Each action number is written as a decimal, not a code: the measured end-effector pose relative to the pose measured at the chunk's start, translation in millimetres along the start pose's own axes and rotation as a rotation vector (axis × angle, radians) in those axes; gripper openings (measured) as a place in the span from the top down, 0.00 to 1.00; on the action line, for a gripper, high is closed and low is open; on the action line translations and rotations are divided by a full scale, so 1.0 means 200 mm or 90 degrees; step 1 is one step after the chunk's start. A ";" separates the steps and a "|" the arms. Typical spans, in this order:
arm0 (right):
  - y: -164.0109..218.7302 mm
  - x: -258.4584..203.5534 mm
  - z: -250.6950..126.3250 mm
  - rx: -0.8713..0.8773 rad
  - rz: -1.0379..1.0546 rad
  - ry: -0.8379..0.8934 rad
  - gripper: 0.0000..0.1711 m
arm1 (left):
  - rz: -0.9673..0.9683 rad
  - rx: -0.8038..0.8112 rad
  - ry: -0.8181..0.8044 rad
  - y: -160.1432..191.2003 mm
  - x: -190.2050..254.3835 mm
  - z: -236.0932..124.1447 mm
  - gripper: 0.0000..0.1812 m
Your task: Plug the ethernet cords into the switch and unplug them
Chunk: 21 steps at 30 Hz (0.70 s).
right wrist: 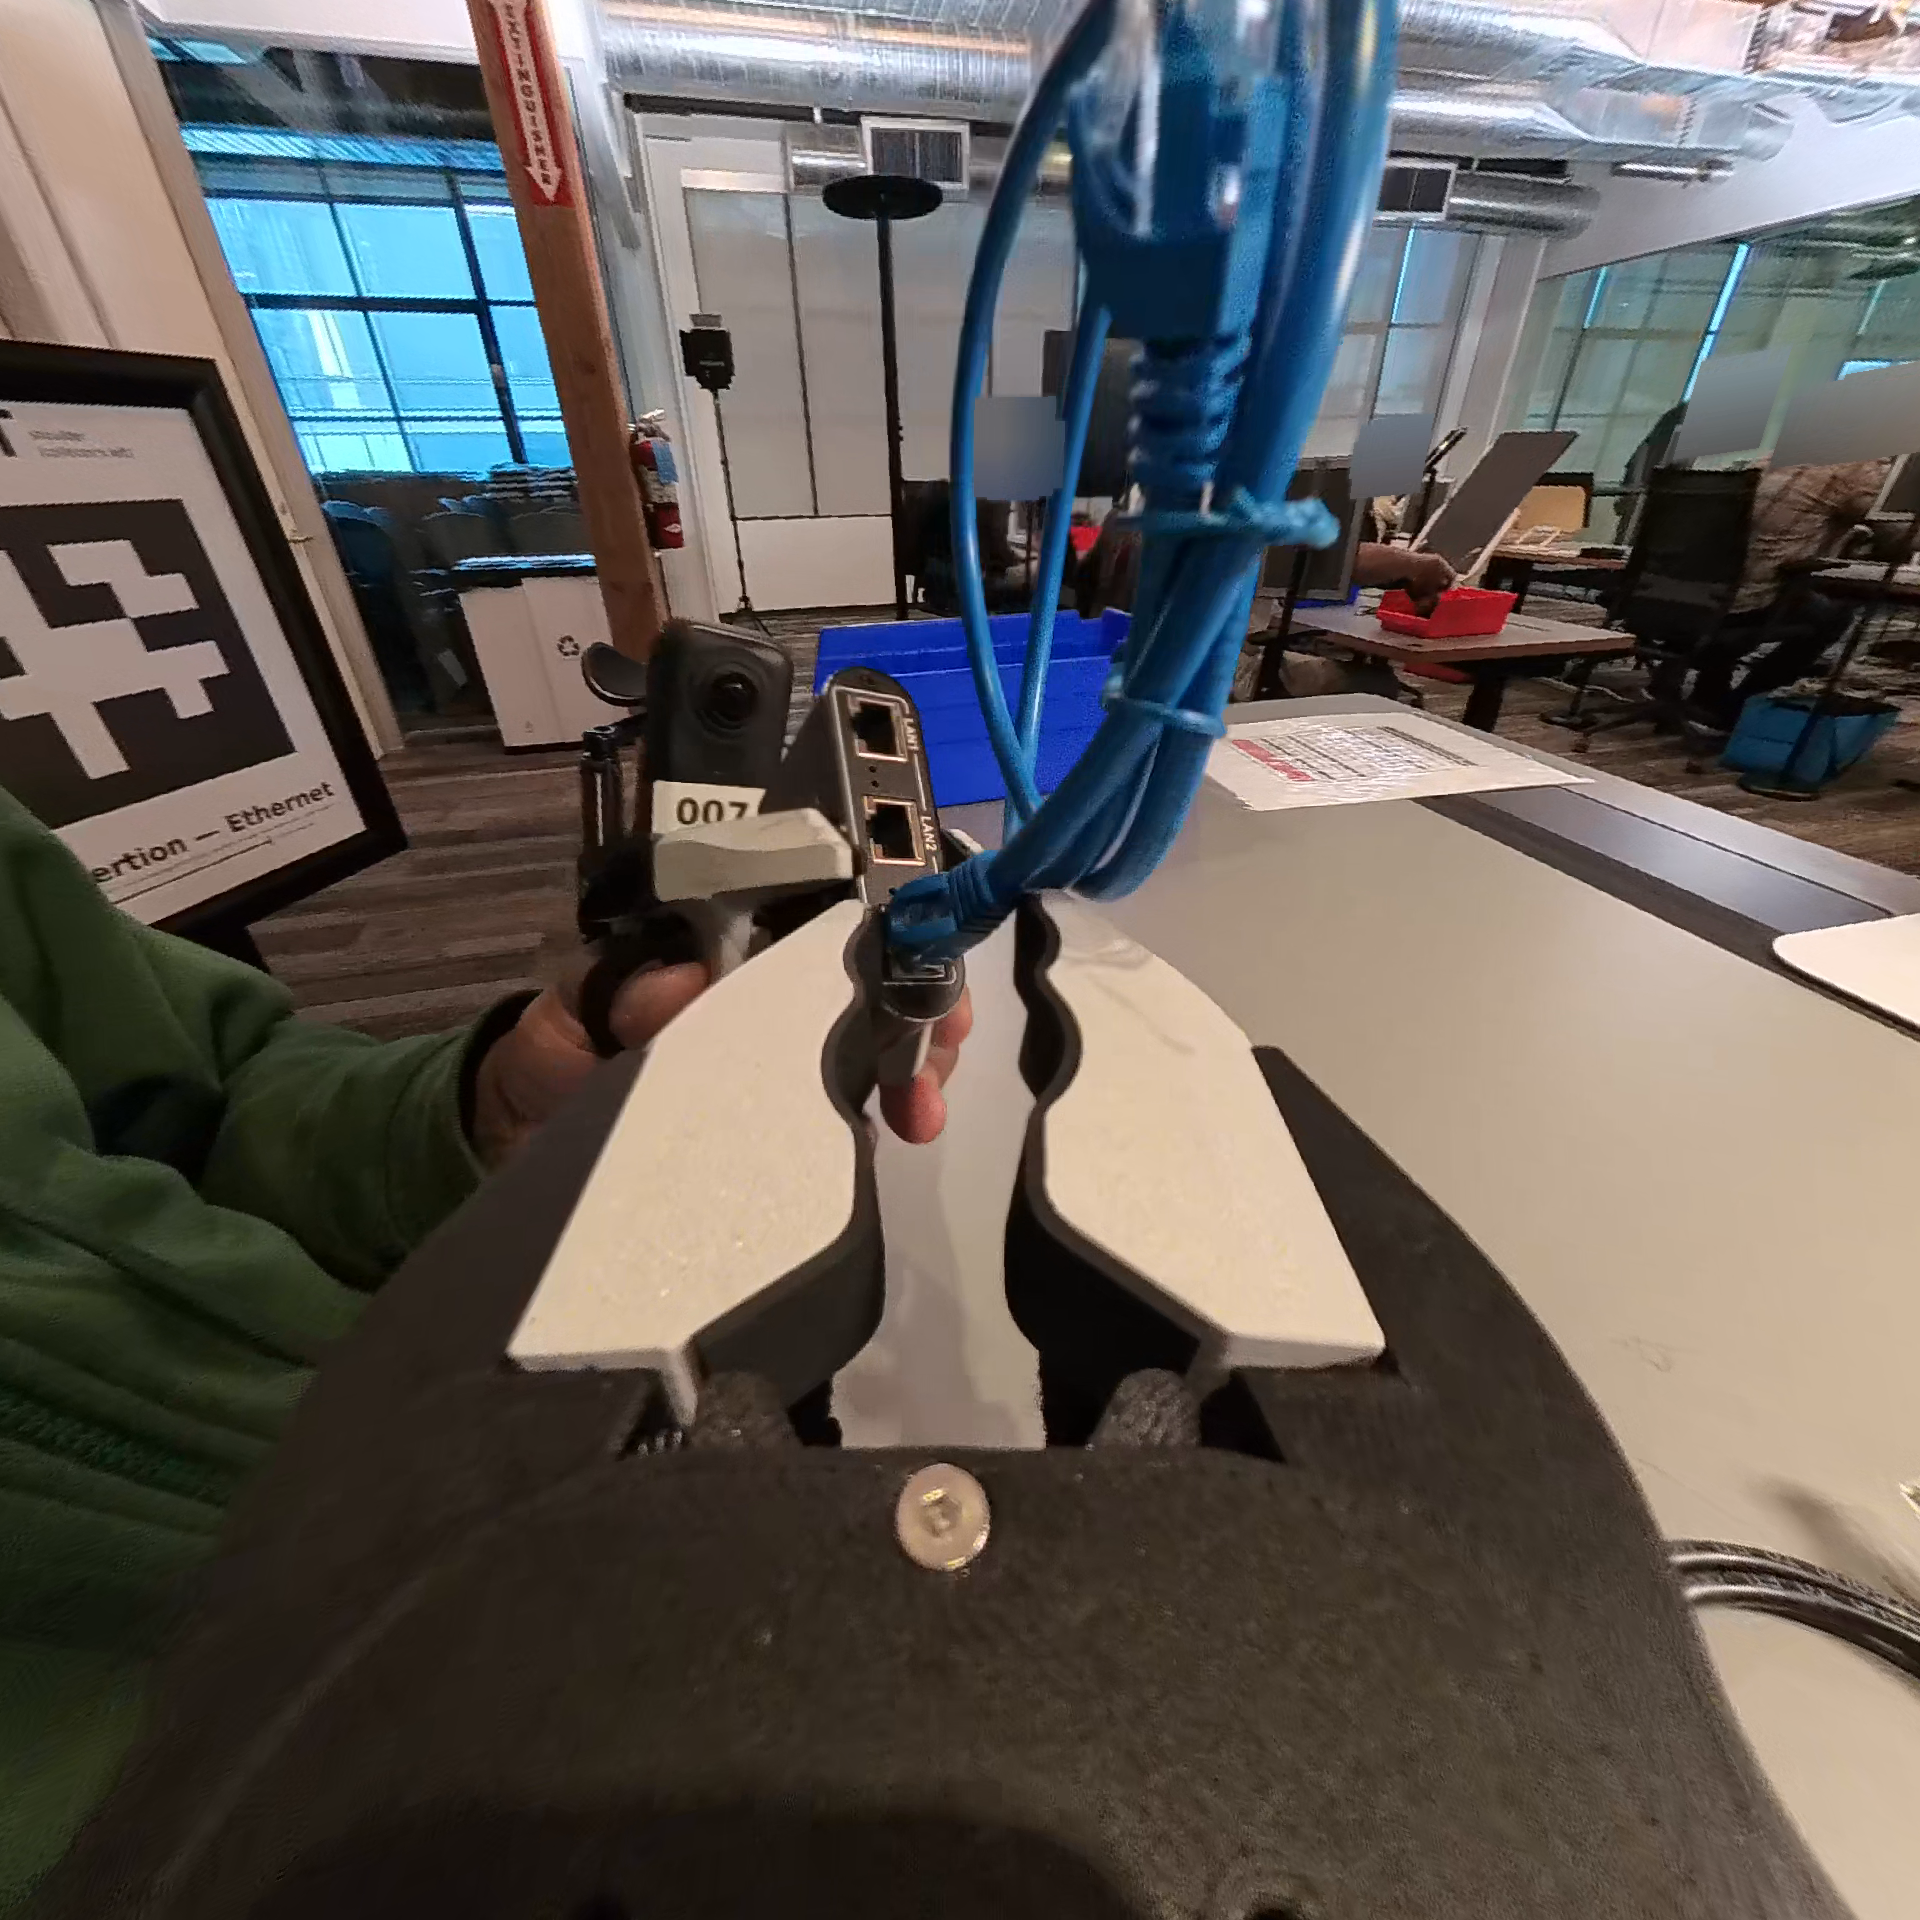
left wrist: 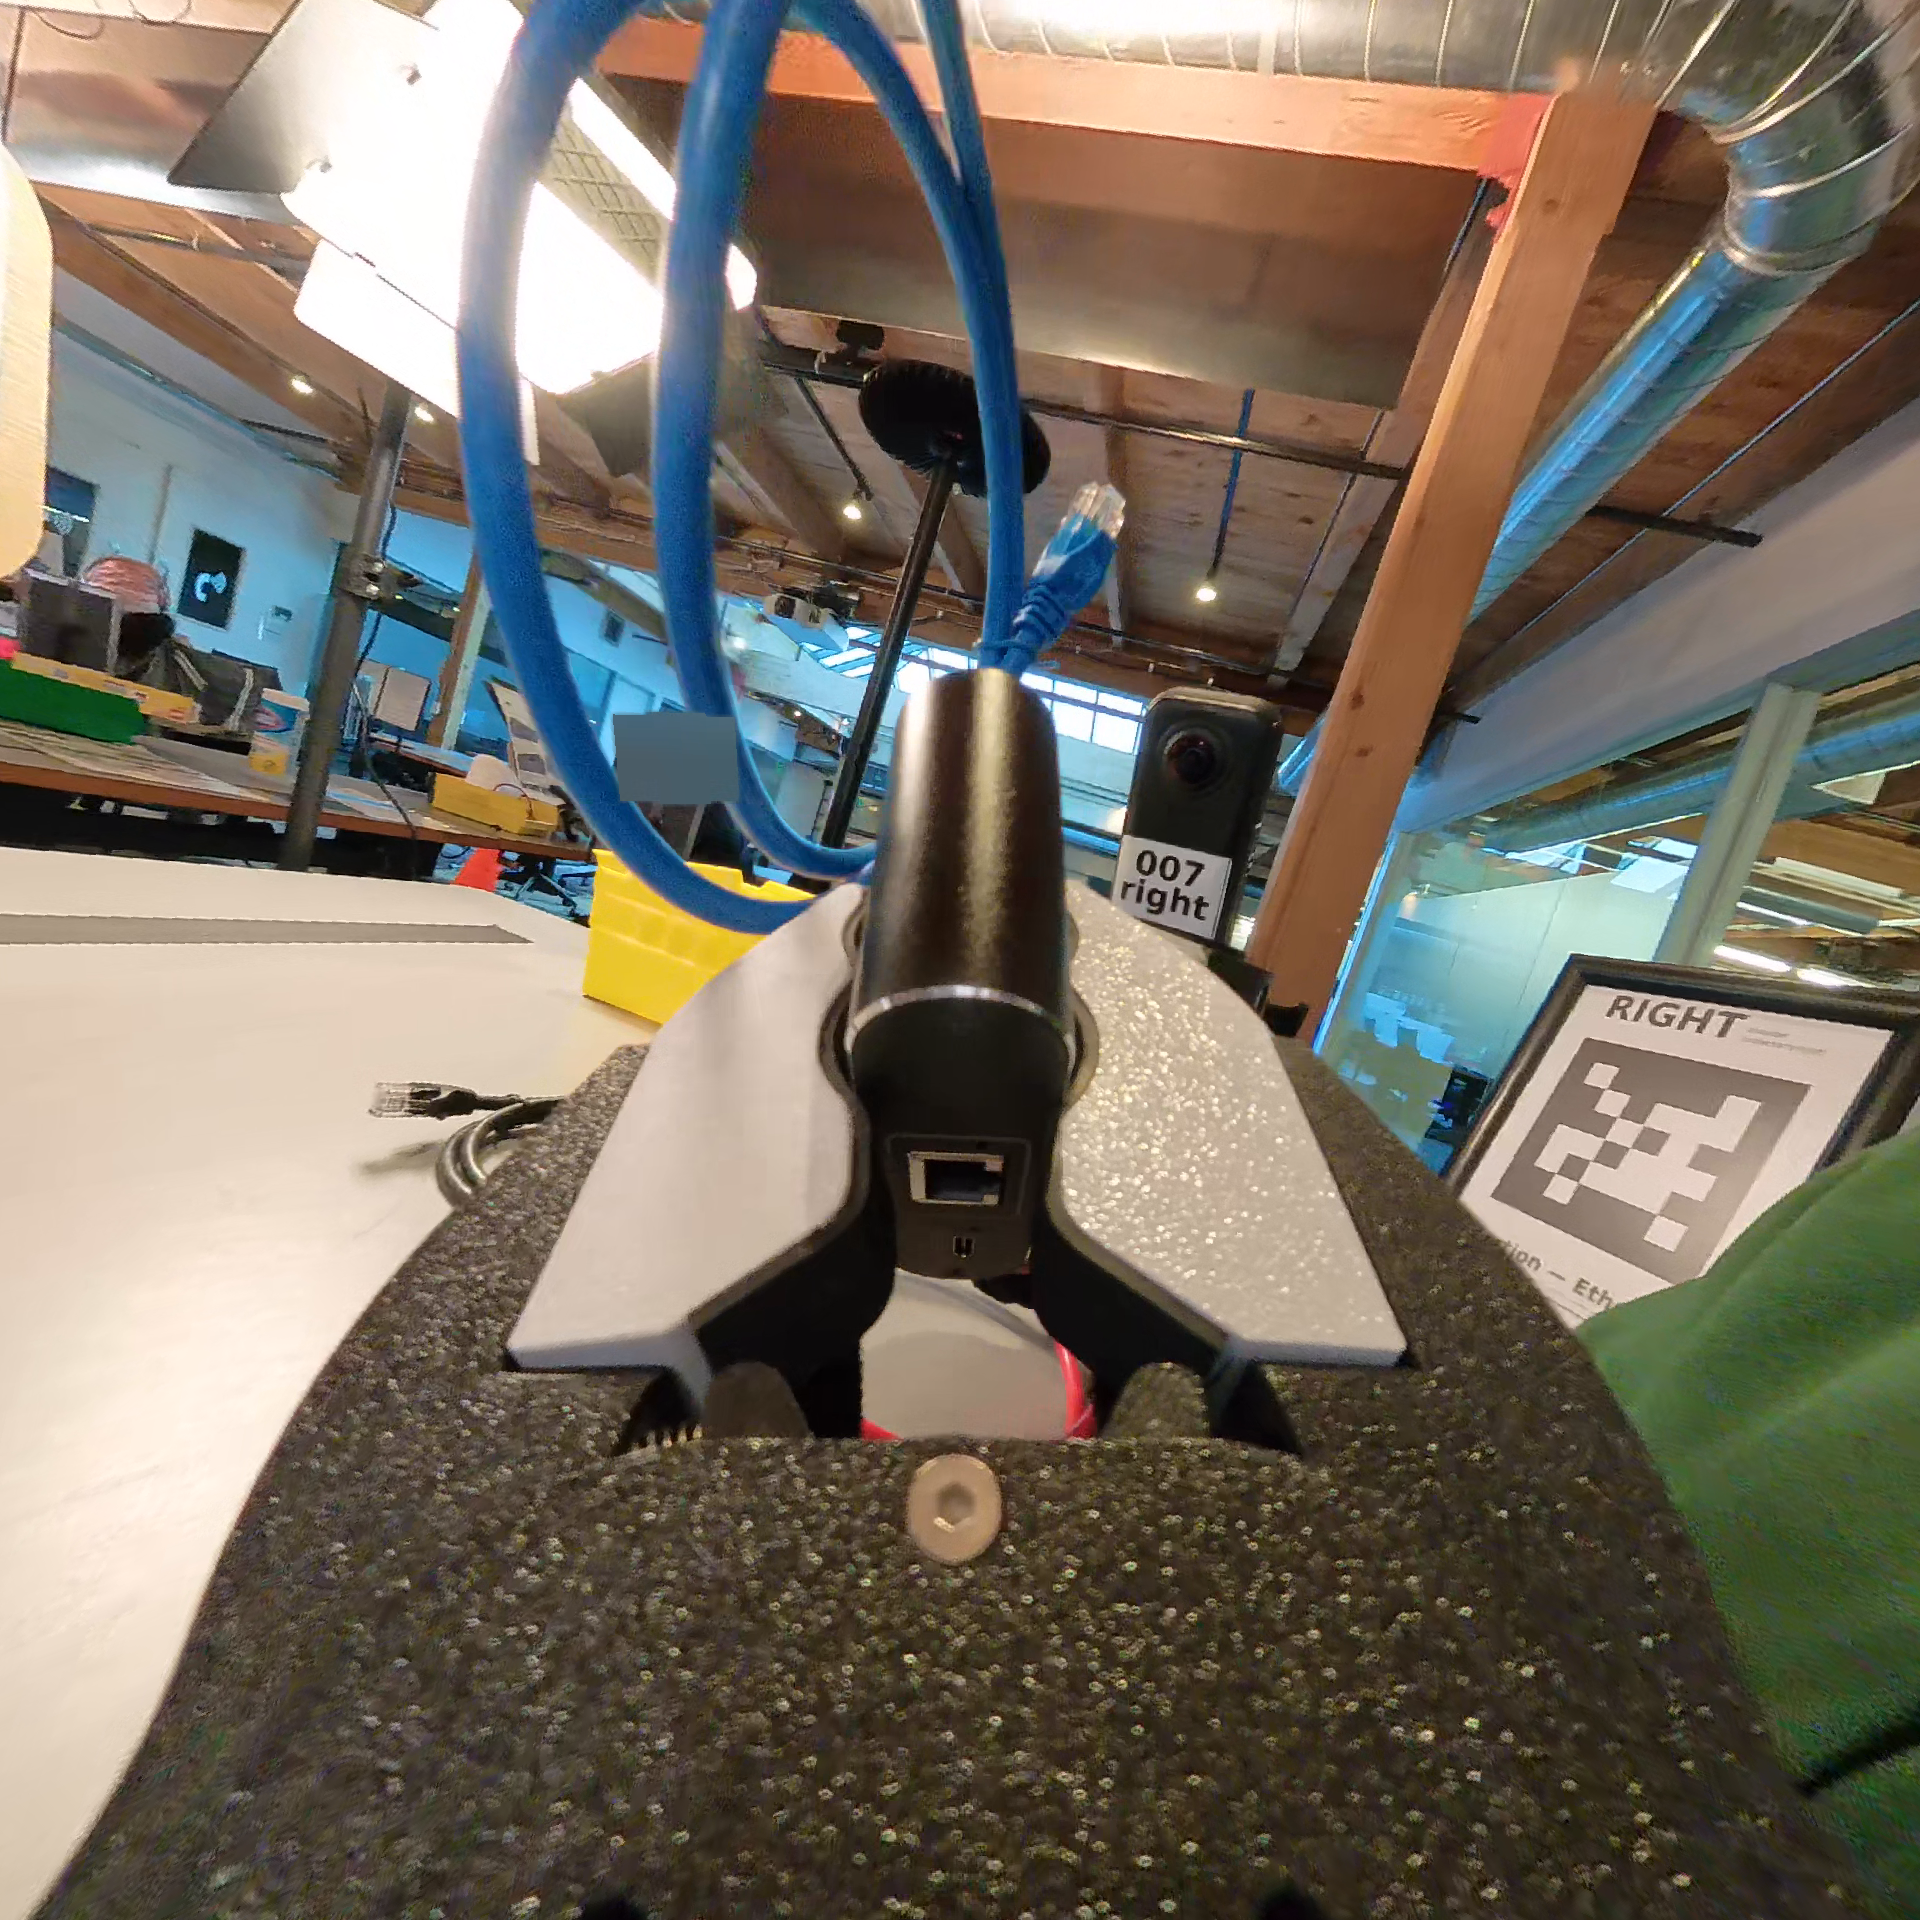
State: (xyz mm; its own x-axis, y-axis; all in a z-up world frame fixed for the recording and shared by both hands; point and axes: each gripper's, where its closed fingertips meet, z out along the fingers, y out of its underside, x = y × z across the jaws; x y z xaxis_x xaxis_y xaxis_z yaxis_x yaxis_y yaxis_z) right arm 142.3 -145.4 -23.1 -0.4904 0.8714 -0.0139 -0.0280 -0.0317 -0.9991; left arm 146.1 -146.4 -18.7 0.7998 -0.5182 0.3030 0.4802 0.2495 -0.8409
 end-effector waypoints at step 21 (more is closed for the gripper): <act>-0.02 -0.05 0.01 0.013 0.069 -0.063 0.89 | -0.037 0.036 0.042 -0.04 0.03 -0.01 0.84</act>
State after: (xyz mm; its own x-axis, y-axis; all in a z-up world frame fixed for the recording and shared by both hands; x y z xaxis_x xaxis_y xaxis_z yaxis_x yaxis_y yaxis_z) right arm 146.2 -155.3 -19.1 -0.5745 0.8101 -0.1170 0.0130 -0.1339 -0.9909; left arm 146.2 -153.6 -12.2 0.7455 -0.5858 0.3179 0.5460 0.2632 -0.7954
